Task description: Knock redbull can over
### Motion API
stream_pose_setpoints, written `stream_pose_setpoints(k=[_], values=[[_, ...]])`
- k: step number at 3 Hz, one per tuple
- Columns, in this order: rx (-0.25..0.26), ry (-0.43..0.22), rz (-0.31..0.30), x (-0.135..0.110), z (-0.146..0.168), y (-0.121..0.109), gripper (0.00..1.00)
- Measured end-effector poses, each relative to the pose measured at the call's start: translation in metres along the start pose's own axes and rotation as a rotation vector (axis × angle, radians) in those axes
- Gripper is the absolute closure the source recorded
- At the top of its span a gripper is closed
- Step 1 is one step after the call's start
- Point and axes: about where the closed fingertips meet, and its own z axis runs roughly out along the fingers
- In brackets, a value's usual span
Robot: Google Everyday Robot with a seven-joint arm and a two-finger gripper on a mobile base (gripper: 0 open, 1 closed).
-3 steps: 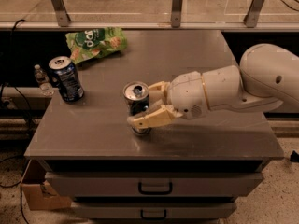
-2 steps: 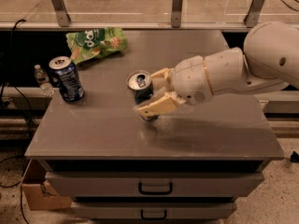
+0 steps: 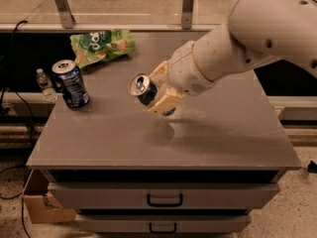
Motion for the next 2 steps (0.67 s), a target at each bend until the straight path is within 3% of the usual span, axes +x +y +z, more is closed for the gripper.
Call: stream_pose_setpoints(k=[1, 2], values=[[-0.02, 0.17, -0.112, 0.003, 0.019, 0.009, 1.0], [-0.099, 0.326, -0.261, 0.011, 0.04, 0.028, 1.0]])
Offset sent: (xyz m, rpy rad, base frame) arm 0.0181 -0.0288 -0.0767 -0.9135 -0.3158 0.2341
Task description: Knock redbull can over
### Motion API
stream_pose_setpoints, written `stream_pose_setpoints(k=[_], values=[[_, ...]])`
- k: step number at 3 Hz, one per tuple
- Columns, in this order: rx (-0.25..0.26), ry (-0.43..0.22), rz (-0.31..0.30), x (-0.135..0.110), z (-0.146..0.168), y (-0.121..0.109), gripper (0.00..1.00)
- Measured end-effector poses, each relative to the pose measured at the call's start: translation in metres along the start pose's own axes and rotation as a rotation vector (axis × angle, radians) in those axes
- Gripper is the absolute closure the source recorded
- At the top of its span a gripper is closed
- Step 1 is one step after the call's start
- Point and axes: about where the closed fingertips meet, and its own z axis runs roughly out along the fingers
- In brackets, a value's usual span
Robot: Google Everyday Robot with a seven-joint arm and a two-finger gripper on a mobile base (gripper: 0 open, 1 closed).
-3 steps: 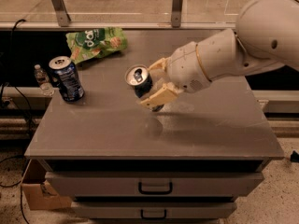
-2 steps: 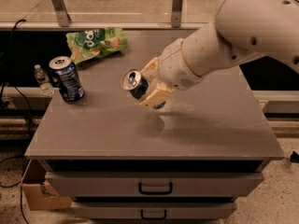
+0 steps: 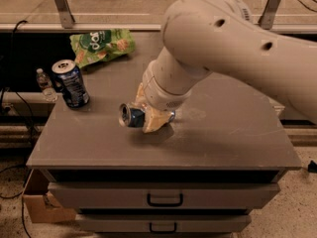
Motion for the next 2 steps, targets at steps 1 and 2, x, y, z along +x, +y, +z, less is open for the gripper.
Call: stream_pose_setpoints(k=[1, 2], values=[[-0.07, 0.158, -0.178, 0.004, 0.0193, 0.0155, 1.0], [-0.084, 0.2, -0.223, 0.0062, 0.0187, 0.0149, 1.0]])
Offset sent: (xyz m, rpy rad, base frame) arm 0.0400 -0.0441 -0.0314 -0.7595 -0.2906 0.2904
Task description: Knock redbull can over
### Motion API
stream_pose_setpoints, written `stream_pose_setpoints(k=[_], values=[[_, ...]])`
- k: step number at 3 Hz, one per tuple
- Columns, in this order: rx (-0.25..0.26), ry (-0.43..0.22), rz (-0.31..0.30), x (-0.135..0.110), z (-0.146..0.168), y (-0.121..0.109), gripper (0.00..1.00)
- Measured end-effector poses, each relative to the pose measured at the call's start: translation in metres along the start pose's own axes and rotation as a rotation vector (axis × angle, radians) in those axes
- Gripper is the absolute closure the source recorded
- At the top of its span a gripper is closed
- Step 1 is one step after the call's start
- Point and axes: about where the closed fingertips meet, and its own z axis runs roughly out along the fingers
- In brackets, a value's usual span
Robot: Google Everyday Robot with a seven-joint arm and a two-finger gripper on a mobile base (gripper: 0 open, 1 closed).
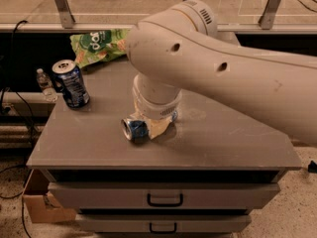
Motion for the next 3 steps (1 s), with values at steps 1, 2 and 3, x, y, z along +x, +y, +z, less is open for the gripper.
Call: stream_pose_setpoints(k=[1, 2, 3], values=[[0.0, 0.0, 0.0, 0.0, -0.0003, -0.0001, 0.81], [0.001, 0.001, -0.001, -0.0003, -0.0009, 0.0001, 0.59], [0.002, 0.002, -0.002, -0.0006, -0.0015, 0.0002, 0.36]])
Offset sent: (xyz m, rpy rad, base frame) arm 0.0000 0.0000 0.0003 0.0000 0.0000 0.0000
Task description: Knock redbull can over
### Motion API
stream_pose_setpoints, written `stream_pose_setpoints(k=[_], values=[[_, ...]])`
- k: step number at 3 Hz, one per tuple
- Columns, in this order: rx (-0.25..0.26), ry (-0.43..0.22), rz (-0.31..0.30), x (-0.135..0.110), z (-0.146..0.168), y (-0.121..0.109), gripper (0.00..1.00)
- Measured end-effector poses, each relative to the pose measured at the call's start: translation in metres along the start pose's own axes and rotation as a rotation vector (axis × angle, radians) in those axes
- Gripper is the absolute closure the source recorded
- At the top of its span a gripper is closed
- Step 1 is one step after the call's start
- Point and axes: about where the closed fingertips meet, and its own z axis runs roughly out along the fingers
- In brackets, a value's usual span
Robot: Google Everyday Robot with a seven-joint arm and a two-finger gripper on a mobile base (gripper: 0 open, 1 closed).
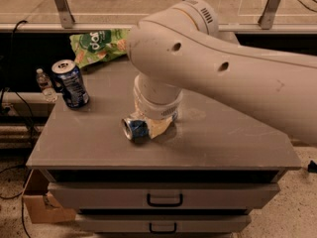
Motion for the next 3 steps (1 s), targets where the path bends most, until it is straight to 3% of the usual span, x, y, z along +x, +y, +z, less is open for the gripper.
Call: stream_pose_setpoints(k=[1, 2, 3], values=[[0.001, 0.001, -0.001, 0.0, -0.001, 0.0, 0.12], [0.001, 0.001, -0.002, -0.001, -0.003, 0.0, 0.0], [0.008, -0.003, 0.002, 0.0, -0.012, -0.004, 0.0]])
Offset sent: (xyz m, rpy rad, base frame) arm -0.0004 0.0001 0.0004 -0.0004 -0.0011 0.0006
